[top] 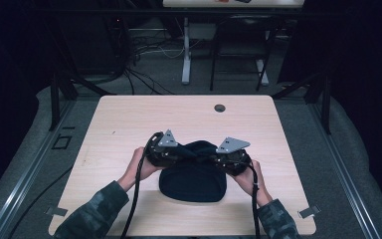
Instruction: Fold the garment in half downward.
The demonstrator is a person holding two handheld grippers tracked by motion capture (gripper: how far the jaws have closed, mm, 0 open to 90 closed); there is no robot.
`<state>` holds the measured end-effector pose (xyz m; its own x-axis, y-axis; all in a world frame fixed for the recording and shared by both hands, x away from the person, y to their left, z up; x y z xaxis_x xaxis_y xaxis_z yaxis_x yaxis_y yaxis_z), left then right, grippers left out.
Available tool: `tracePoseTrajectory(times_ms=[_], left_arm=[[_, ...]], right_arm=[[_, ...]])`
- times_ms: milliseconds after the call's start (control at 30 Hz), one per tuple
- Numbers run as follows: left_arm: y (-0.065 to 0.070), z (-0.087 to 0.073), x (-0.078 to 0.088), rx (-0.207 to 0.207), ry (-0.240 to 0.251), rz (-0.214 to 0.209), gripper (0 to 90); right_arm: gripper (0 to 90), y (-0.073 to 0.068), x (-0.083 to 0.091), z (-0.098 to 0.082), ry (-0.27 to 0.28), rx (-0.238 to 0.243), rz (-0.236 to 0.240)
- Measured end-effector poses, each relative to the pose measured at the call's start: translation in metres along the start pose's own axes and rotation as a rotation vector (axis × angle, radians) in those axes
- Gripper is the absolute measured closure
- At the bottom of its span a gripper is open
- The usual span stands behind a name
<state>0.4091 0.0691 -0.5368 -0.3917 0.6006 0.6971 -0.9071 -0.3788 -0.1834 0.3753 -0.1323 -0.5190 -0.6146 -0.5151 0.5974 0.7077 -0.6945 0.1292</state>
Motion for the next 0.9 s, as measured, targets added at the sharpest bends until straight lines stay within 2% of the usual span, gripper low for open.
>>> tracePoseTrajectory(times_ms=[400, 567, 767, 900], left_arm=[[0.017, -0.016, -0.004, 0.005, 0.0, -0.052, 64.6], [0.024, -0.024, -0.008, 0.01, -0.012, -0.076, 64.2], [0.032, -0.034, -0.015, 0.02, -0.031, -0.104, 63.4], [0.035, -0.039, -0.018, 0.035, -0.046, -0.121, 59.9]], right_arm=[[70.9, -0.015, 0.0, -0.021, -0.046, -0.004, 0.046], [69.4, -0.023, -0.001, -0.03, -0.075, 0.01, 0.061], [67.4, -0.03, -0.004, -0.042, -0.117, 0.005, 0.076], [64.7, -0.035, -0.006, -0.049, -0.141, -0.006, 0.093]])
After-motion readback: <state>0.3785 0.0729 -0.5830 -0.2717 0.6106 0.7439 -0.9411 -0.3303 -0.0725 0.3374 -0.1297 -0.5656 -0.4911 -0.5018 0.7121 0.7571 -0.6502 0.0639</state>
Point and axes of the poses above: each handheld gripper's, and its own axes: x roughly backward along the jaws, z roughly out of its top, y roughly to its right, the point moved 5 cm from there along -x, roughly forward along the jaws, and after that the axes turned 5 degrees about -x, right-handed, at the moved point
